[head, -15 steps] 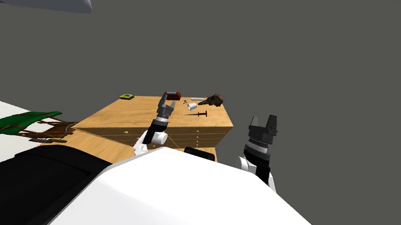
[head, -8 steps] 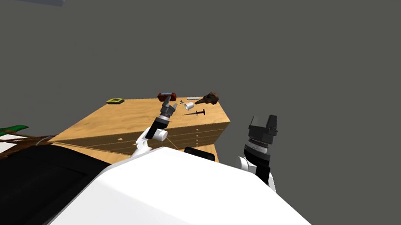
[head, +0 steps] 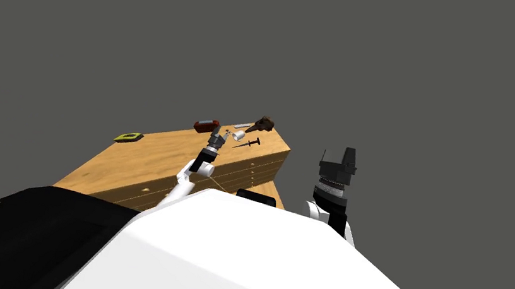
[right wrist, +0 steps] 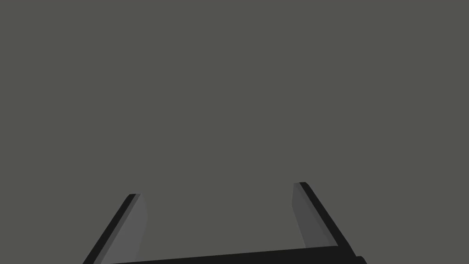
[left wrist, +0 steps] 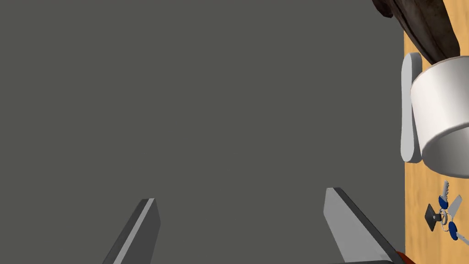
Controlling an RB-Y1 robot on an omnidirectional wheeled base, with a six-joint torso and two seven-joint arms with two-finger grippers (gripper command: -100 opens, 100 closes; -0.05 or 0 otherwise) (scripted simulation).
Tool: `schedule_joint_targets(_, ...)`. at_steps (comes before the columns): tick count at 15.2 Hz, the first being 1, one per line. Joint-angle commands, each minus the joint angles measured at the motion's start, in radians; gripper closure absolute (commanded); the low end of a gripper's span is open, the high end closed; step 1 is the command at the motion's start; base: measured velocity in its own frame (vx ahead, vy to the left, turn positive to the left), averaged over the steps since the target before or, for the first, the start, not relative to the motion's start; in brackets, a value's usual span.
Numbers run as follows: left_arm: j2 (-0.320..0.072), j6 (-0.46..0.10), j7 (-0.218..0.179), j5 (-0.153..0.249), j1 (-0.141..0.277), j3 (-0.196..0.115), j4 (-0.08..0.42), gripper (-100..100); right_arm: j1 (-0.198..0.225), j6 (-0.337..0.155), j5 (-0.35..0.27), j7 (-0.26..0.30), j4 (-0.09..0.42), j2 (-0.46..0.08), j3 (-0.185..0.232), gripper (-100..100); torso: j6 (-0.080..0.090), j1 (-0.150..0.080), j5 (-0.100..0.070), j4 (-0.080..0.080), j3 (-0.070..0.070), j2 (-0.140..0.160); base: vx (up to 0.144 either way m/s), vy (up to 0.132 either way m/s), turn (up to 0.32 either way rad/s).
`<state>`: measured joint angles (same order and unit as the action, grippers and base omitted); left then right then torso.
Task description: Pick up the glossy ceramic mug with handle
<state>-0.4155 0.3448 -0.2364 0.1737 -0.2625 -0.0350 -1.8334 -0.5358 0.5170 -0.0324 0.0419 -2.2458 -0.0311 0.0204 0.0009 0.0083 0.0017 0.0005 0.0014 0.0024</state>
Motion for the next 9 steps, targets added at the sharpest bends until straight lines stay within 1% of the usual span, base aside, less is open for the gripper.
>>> schedule_joint_targets(1,-0.015,-0.008,-0.011,0.005,0.02,0.001,0.042,-100,0.0,0.0,0.0,0.0,0.0,0.0,0.0,0,0.0,0.0,0.0,0.0,0.0,0.0,-0.071,0.086,-0.254)
schedule_joint_targets(2,-0.032,-0.021,-0.024,0.012,0.043,0.001,0.068,-100,0.0,0.0,0.0,0.0,0.0,0.0,0.0,0,0.0,0.0,0.0,0.0,0.0,0.0,-0.06,0.088,-0.265)
schedule_joint_targets(3,-0.032,-0.021,-0.024,0.012,0.043,0.001,0.083,-100,0.0,0.0,0.0,0.0,0.0,0.0,0.0,0,0.0,0.0,0.0,0.0,0.0,0.0,-0.055,0.082,-0.227)
schedule_joint_targets(4,-0.047,-0.033,-0.037,0.018,0.066,0.002,0.115,-100,0.0,0.0,0.0,0.0,0.0,0.0,0.0,0,0.0,0.0,0.0,0.0,0.0,-0.001,-0.06,0.081,-0.302)
schedule_joint_targets(5,-0.047,-0.033,-0.037,0.018,0.066,0.002,0.124,-100,0.0,0.0,0.0,0.0,0.0,0.0,0.0,0,0.0,0.0,0.0,0.0,-0.001,-0.001,-0.062,0.08,-0.224)
schedule_joint_targets(6,-0.063,-0.045,-0.049,0.024,0.089,0.002,0.157,-100,0.0,0.0,0.0,0.0,0.0,0.0,0.0,0,-0.001,0.0,0.0,0.0,-0.001,-0.001,-0.078,0.091,-0.313)
schedule_joint_targets(7,-0.063,-0.045,-0.049,0.024,0.089,0.002,0.165,-100,0.0,0.0,0.0,0.0,0.0,0.0,0.0,0,0.0,0.001,0.0,0.0,0.0,0.0,-0.074,0.087,-0.247)
schedule_joint_targets(8,-0.077,-0.058,-0.062,0.031,0.112,0.002,0.199,-100,0.0,0.0,0.0,0.0,0.0,0.0,0.0,0,0.0,0.001,0.0,0.0,0.0,0.0,-0.064,0.077,-0.217)
schedule_joint_targets(9,-0.077,-0.058,-0.062,0.031,0.112,0.002,0.206,-100,0.0,0.0,0.0,0.0,0.0,0.0,0.0,0,0.0,0.0,0.0,0.0,0.0,-0.001,-0.062,0.07,-0.211)
